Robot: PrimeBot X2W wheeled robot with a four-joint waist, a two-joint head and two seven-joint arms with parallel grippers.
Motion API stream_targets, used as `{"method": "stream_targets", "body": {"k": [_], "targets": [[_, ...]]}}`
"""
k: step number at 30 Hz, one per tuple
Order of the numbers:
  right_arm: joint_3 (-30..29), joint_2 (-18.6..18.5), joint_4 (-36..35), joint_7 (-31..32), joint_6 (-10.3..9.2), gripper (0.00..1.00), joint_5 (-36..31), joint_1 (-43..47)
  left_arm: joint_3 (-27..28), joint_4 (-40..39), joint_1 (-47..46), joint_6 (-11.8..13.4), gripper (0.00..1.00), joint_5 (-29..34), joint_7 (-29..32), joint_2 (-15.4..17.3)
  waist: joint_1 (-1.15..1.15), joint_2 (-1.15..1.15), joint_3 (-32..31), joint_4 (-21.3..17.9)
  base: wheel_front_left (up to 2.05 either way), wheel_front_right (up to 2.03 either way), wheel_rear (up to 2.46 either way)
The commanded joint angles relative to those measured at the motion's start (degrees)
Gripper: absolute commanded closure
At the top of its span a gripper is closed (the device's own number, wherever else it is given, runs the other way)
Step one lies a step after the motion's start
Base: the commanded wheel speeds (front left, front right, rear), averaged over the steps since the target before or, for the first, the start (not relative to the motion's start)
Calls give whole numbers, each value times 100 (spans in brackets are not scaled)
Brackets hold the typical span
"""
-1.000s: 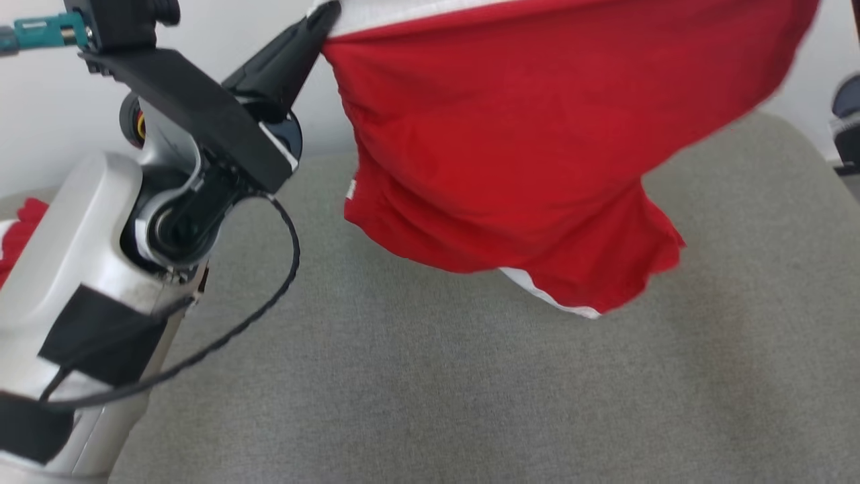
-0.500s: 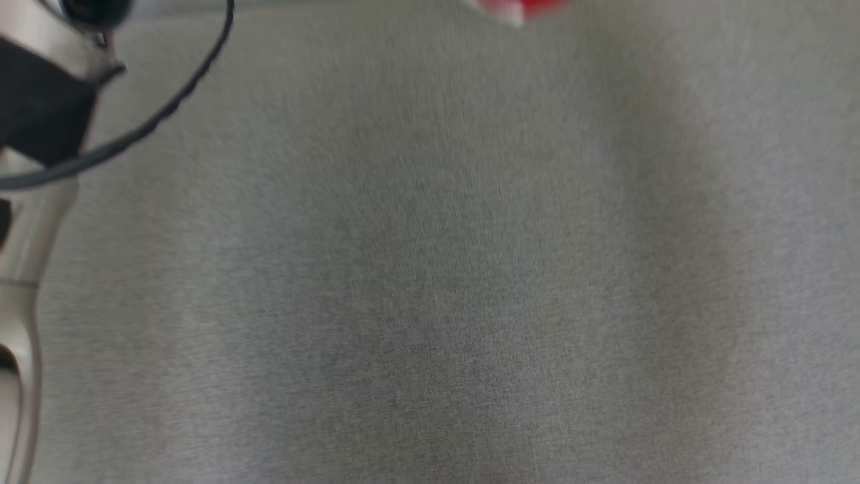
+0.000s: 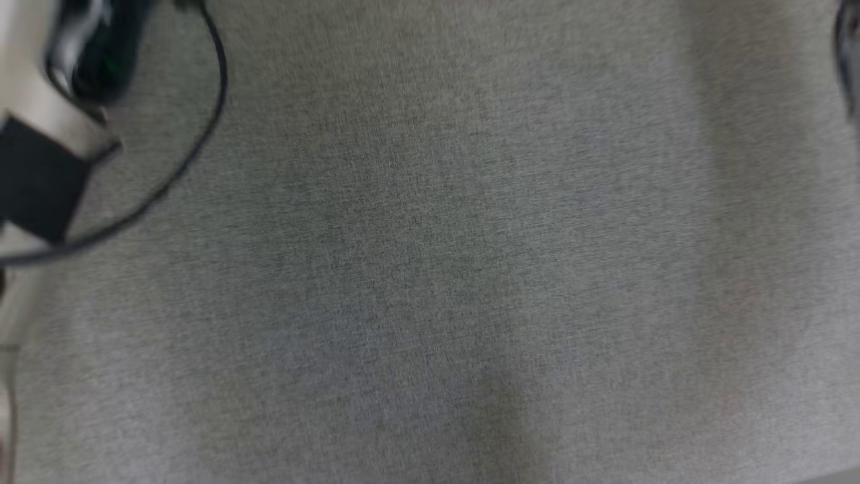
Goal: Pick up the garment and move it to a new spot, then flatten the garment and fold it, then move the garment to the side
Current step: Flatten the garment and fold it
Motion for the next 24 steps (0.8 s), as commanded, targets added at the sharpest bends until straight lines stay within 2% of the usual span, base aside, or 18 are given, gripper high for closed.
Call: {"method": "stream_targets", "body": {"k": [1,6,7,15,18,24], "targets": [[-41,-55,-182,-11,-7,100,-24,438,245,-172,372,1,100,20,-25,75,-3,-2,310,-67,0,0,0],[-90,-368,-740,-11,-7,100,193,1737,714,-780,1883,2,100,273,-6,67,-3,-2,-72,2,0,0,0],[-90,-368,-740,-11,-7,100,193,1737,714,-780,1883,2,100,273,-6,67,-3,-2,-72,2,0,0,0],[-261,-821,-1568,-12,-8,100,623,3878,721,-1781,4095,5,100,1042,10,247,-3,-2,-822,141,0,0,0],[-343,-883,-1783,-12,-9,100,694,4485,844,-1904,4776,7,100,1227,16,190,-3,-2,-1134,163,0,0,0],[-334,-1053,-2223,-13,-14,100,670,5577,1289,-2149,6095,7,100,1508,15,-128,-3,-2,-1807,187,0,0,0]]}}
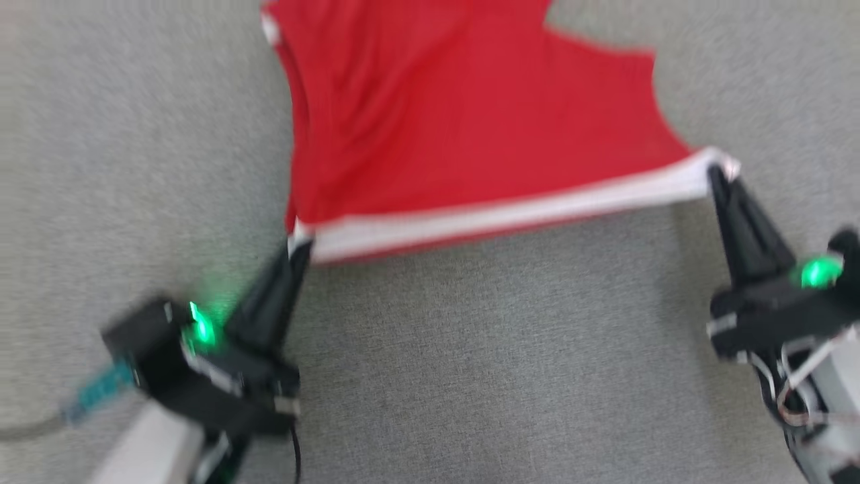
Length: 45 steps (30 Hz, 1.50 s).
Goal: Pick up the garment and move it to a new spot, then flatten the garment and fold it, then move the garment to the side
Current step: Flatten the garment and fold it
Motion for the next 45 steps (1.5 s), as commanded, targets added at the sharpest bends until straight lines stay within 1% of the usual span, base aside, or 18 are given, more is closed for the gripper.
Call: {"method": "stream_targets", "body": {"k": [1,5,10,12,15,17,19,21,23,25,26,27,32,35,38,40,43,45], "targets": [[-89,-146,-11,-13,-32,100,-6,222,7,195,650,17,100,-58,65,-33,2,1,-629,91,0,0,0],[-186,-292,-107,-14,-42,100,-8,914,236,-30,1428,21,100,104,43,-159,2,1,-1072,118,0,0,0],[-345,-465,-352,-18,-58,100,63,1703,513,-404,2247,111,100,222,24,-230,2,1,-1520,173,0,0,0],[-385,-567,-510,-19,-60,100,98,1992,463,-533,2538,123,100,244,24,-176,2,1,-1658,192,0,0,0],[-414,-775,-763,48,-60,100,181,2409,358,-809,2827,118,100,102,138,-146,2,1,-1837,239,0,0,0],[-527,-884,-903,227,-60,100,262,2571,300,-989,2928,118,100,-31,311,-128,2,1,-1900,256,0,0,0],[-667,-900,-943,483,-60,100,324,2561,278,-1089,2903,117,100,-206,475,-177,2,1,-1926,261,0,0,0],[-715,-877,-865,823,-60,100,251,2353,235,-1070,2729,109,100,-322,641,-234,2,1,-1909,274,0,0,0],[-659,-784,-724,1223,-59,100,189,2051,154,-956,2461,93,100,-508,836,-362,2,1,-1833,323,0,0,0],[-541,-678,-511,1632,-53,100,123,1642,84,-727,2147,74,100,-742,1060,-569,2,1,-1716,399,0,0,0],[-504,-600,-396,1751,-40,100,116,1369,61,-603,1954,66,100,-840,1141,-658,2,1,-1662,436,0,0,0],[-504,-600,-396,1751,-40,100,116,1369,61,-603,1954,66,100,-840,1141,-658,2,1,-1662,436,0,0,0],[-46,-356,445,2258,-21,100,-22,-43,137,151,986,38,100,-1365,1343,-1151,2,1,-1283,639,0,0,0],[263,-245,1022,2313,-20,100,-27,-939,306,629,464,53,100,-1701,1345,-1395,2,1,-1046,793,0,0,0],[647,-155,1594,2274,-21,100,36,-1701,452,1034,13,103,100,-1934,1257,-1534,2,1,-820,941,0,0,0],[991,-99,2117,2214,-21,100,103,-2396,462,1296,-403,77,100,-1997,1152,-1598,2,1,-589,1105,0,0,0],[1234,-65,2619,2030,-20,100,177,-2953,369,1515,-771,73,100,-2042,1051,-1630,2,1,-366,1280,0,0,0],[1414,-32,2921,1853,-21,100,231,-3266,284,1688,-1007,57,96,-1934,948,-1638,2,1,-231,1372,0,0,0]]}}
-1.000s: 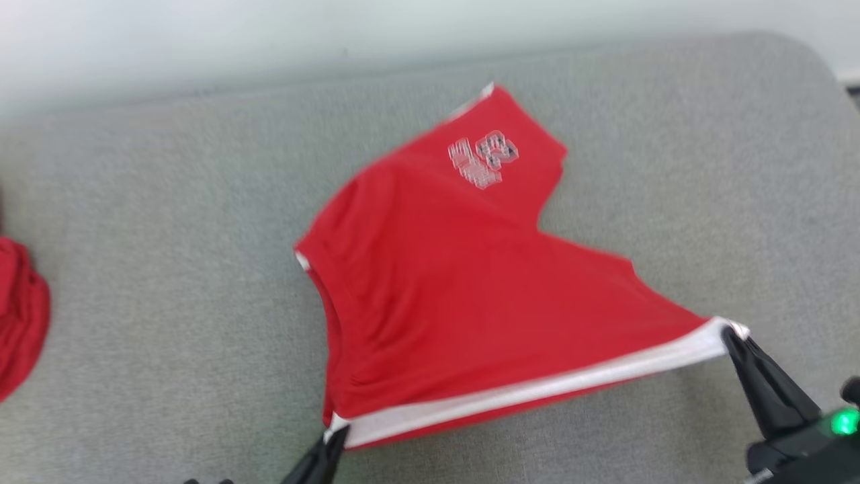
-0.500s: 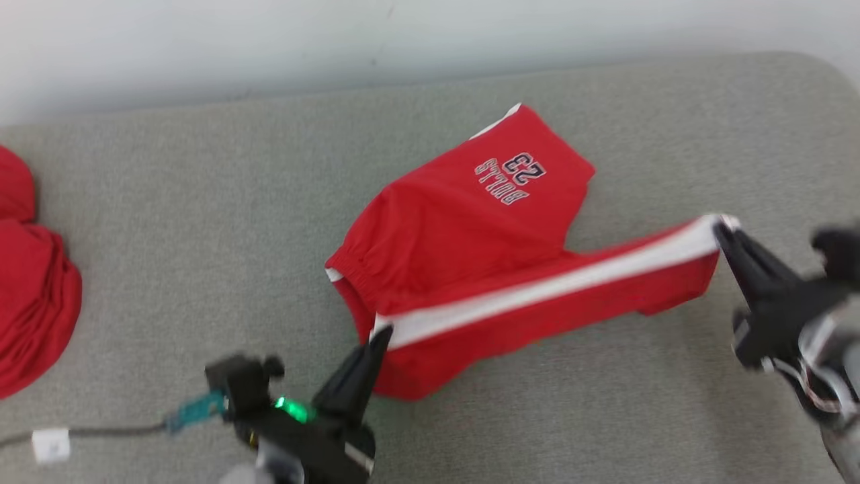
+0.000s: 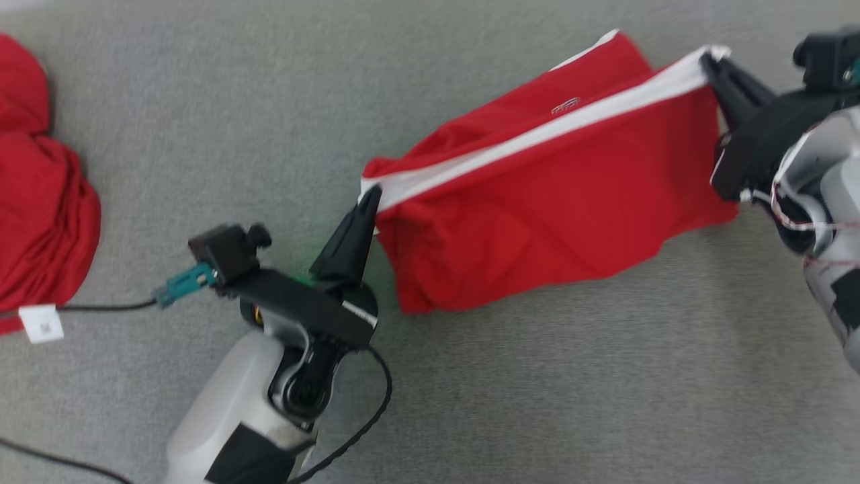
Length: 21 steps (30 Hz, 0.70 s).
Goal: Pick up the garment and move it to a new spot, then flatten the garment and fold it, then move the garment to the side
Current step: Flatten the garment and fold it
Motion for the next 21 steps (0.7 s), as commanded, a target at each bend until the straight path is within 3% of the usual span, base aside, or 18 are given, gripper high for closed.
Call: {"method": "stream_targets", "body": {"k": [1,11,14,16,17,19,20,21], "targets": [[127,20,186,-133,-9,100,76,-203,-47,175,-157,-6,96,118,-85,36,-2,-1,435,388,0,0,0],[1057,180,1236,-985,-9,100,441,-1126,-345,1135,-774,331,77,527,-402,108,-2,-1,717,586,0,0,0],[1343,203,1467,-1167,-9,100,549,-1256,-436,1295,-811,379,55,568,-360,115,-2,-1,714,623,0,0,0],[1502,211,1612,-1269,-9,100,635,-1329,-514,1346,-840,409,15,653,-356,122,-2,-1,717,649,0,0,0],[1569,215,1683,-1322,-9,100,671,-1369,-539,1356,-858,428,0,690,-383,132,-2,-1,716,657,0,0,0],[1662,234,1830,-1490,-9,84,742,-1446,-616,1327,-844,432,0,773,-390,132,-2,-1,710,668,0,0,0],[1699,257,1898,-1567,-9,51,772,-1473,-653,1291,-836,450,0,823,-406,125,-2,-1,705,672,0,0,0],[1743,289,1955,-1627,-9,7,801,-1490,-697,1239,-822,461,0,881,-425,148,-2,-1,696,673,0,0,0]]}}
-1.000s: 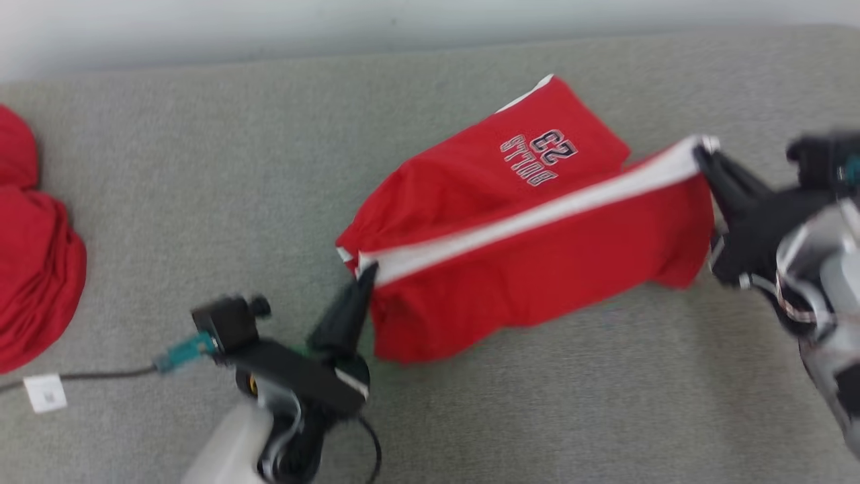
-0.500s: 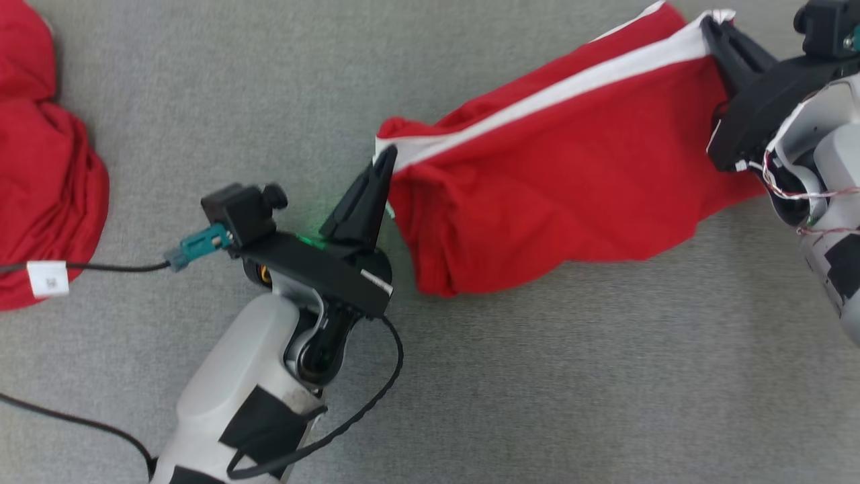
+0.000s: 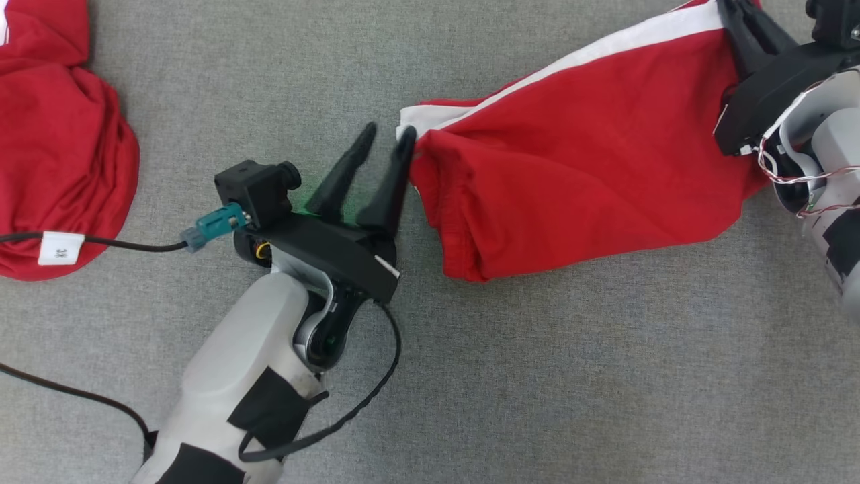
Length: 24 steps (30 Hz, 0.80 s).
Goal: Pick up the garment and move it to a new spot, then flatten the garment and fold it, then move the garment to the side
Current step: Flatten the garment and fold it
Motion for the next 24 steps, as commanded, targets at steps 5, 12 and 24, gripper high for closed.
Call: {"method": "stream_targets", "body": {"k": [5,12,24], "targets": [[125,128,125,-277,-8,0,150,-79,-80,-107,478,217,0,287,-155,356,-1,-1,-67,-32,0,0,0],[-599,-19,-517,-338,-8,0,97,322,-13,-1239,1260,816,0,978,-462,720,-1,-1,-271,-143,0,0,0],[-1927,-58,-1372,-343,-8,0,-206,2188,173,-3245,3226,1384,0,2185,-500,708,-1,-1,-636,-194,0,0,0]]}}
